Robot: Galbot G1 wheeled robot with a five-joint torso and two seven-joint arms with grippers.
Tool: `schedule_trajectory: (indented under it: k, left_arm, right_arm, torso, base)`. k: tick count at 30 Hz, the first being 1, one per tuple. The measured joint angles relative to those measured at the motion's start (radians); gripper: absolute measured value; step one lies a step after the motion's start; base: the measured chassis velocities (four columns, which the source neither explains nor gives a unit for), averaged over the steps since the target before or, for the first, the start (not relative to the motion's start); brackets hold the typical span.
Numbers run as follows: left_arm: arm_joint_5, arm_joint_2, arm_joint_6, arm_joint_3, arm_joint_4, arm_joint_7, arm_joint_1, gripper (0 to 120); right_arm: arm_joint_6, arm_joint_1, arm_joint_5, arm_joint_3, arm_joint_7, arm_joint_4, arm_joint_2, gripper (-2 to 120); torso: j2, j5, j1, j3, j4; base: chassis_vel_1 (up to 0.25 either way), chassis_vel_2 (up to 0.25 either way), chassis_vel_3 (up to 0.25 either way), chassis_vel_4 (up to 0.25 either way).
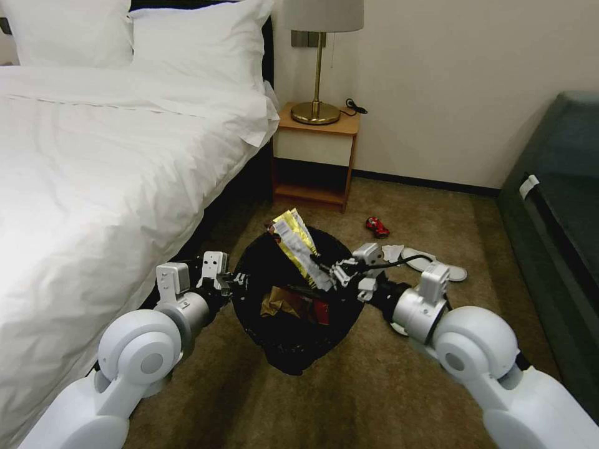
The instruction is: Pick up the trash bin, then pick up the garbage on the floor and place it into the trash bin.
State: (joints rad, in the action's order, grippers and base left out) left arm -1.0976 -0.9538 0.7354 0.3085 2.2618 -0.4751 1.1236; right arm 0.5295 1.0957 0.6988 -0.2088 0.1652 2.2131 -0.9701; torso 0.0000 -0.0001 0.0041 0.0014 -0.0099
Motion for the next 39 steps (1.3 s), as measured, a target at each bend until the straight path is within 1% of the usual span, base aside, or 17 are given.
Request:
schedule_trajectory:
  k: [2, 3, 5, 6, 9, 11, 12, 14, 15, 19, 22, 24, 30, 32, 36, 38, 39]
  left_arm:
    - [0.0, -0.001, 0.0, 0.0, -0.003, 0.001, 0.0, 1]
    - [0.0, -0.001, 0.0, 0.0, -0.003, 0.001, 0.0, 1]
    - [-0.002, 0.001, 0.0, -0.001, -0.003, 0.005, 0.0, 1]
    - [-0.002, 0.001, 0.0, -0.001, -0.003, 0.005, 0.0, 1]
    - [-0.008, 0.003, 0.0, 0.003, -0.003, 0.005, -0.004, 1]
    - [-0.014, 0.006, 0.0, 0.008, -0.003, 0.004, -0.006, 1]
    - [-0.014, 0.006, 0.0, 0.008, -0.003, 0.004, -0.006, 1]
    - [-0.018, 0.008, 0.0, 0.011, 0.001, 0.004, -0.005, 1]
    - [-0.018, 0.008, 0.0, 0.011, 0.001, 0.004, -0.005, 1]
    - [-0.019, 0.003, 0.0, 0.013, 0.001, 0.002, -0.005, 1]
    - [-0.019, 0.001, 0.0, 0.013, 0.001, 0.003, -0.005, 1]
    - [-0.015, -0.001, 0.0, 0.023, 0.001, 0.001, -0.001, 1]
    - [-0.009, 0.004, 0.0, 0.043, 0.008, 0.0, 0.014, 1]
    - [0.01, 0.005, 0.0, 0.063, 0.009, 0.0, 0.024, 1]
    - [0.022, 0.003, 0.0, 0.073, 0.003, 0.0, 0.03, 1]
    - [0.028, 0.001, 0.0, 0.086, 0.0, 0.0, 0.038, 1]
    - [0.028, 0.001, 0.0, 0.086, 0.0, 0.0, 0.038, 1]
  right_arm:
    - [0.006, -0.011, -0.008, 0.019, 0.001, -0.005, -0.007, 19]
    - [0.006, -0.011, -0.008, 0.019, 0.001, -0.005, -0.007, 19]
    - [0.009, -0.022, -0.012, 0.031, 0.003, -0.011, -0.013, 30]
    - [0.009, -0.022, -0.012, 0.031, 0.003, -0.011, -0.013, 30]
    - [0.009, -0.028, -0.016, 0.036, 0.003, -0.013, -0.016, 41]
    - [0.009, -0.031, -0.016, 0.037, 0.004, -0.008, -0.017, 53]
    - [0.009, -0.031, -0.016, 0.037, 0.004, -0.008, -0.017, 53]
    - [0.009, -0.033, -0.016, 0.033, 0.005, 0.0, -0.016, 64]
    - [0.009, -0.033, -0.016, 0.033, 0.005, 0.0, -0.016, 64]
    - [0.006, -0.026, -0.015, 0.009, 0.006, 0.007, -0.011, 82]
    - [0.004, -0.024, -0.012, -0.003, 0.009, 0.013, -0.009, 88]
    - [-0.014, -0.014, 0.001, -0.07, 0.004, 0.034, -0.006, 99]
    - [-0.052, 0.005, 0.032, -0.166, -0.073, 0.055, 0.004, 109]
    - [-0.105, 0.031, 0.065, -0.242, -0.184, 0.068, 0.007, 113]
    - [-0.117, 0.053, 0.084, -0.303, -0.22, 0.085, 0.006, 114]
    - [-0.119, 0.1, 0.115, -0.405, -0.235, 0.116, 0.006, 114]
    - [-0.119, 0.1, 0.115, -0.405, -0.235, 0.116, 0.006, 114]
  torso:
    - [0.0, 0.0, 0.0, 0.0, 0.0]
    - [0.0, 0.0, 0.0, 0.0, 0.0]
    - [0.0, 0.0, 0.0, 0.0, 0.0001]
    - [0.0, 0.0, 0.0, 0.0, 0.0001]
    - [0.0, 0.0, 0.0, 0.0, 0.0001]
    - [0.0, 0.0, 0.0, 0.0, 0.0]
    - [0.0, 0.0, 0.0, 0.0, 0.0]
    - [0.0, 0.0, 0.0, 0.0, 0.0001]
    - [0.0, 0.0, 0.0, 0.0, 0.0001]
    - [0.0, 0.0001, 0.0, 0.0, 0.0001]
    - [0.0, 0.0001, 0.0, 0.0, 0.0]
    - [0.0, 0.0002, 0.0, 0.0, 0.0]
    - [0.0, 0.0001, 0.0, 0.0, 0.0]
    - [0.0, 0.0003, 0.0, 0.0, 0.0001]
    - [0.0, 0.0, 0.0, 0.0, 0.0001]
    - [0.0, 0.0001, 0.0, 0.0, 0.0]
    - [0.0, 0.0001, 0.0, 0.0, 0.0]
  base:
    - [0.0, 0.0, 0.0, 0.0]
    - [0.0, 0.0, 0.0, 0.0]
    - [0.0, 0.0, 0.0, 0.0]
    - [0.0, 0.0, 0.0, 0.0]
    - [0.0, 0.0, 0.0, 0.0]
    - [0.0, 0.0, 0.0, 0.0]
    - [0.0, 0.0, 0.0, 0.0]
    - [0.0, 0.0, 0.0, 0.0]
    - [0.0, 0.0, 0.0, 0.0]
    - [0.0, 0.0, 0.0, 0.0]
    - [0.0, 0.0, 0.0, 0.0]
    - [0.0, 0.0, 0.0, 0.0]
    - [0.0, 0.0, 0.0, 0.0]
    - [0.0, 0.0, 0.0, 0.0]
    - [0.0, 0.0, 0.0, 0.0]
    - [0.0, 0.0, 0.0, 0.0]
    - [0.0, 0.0, 0.0, 0.0]
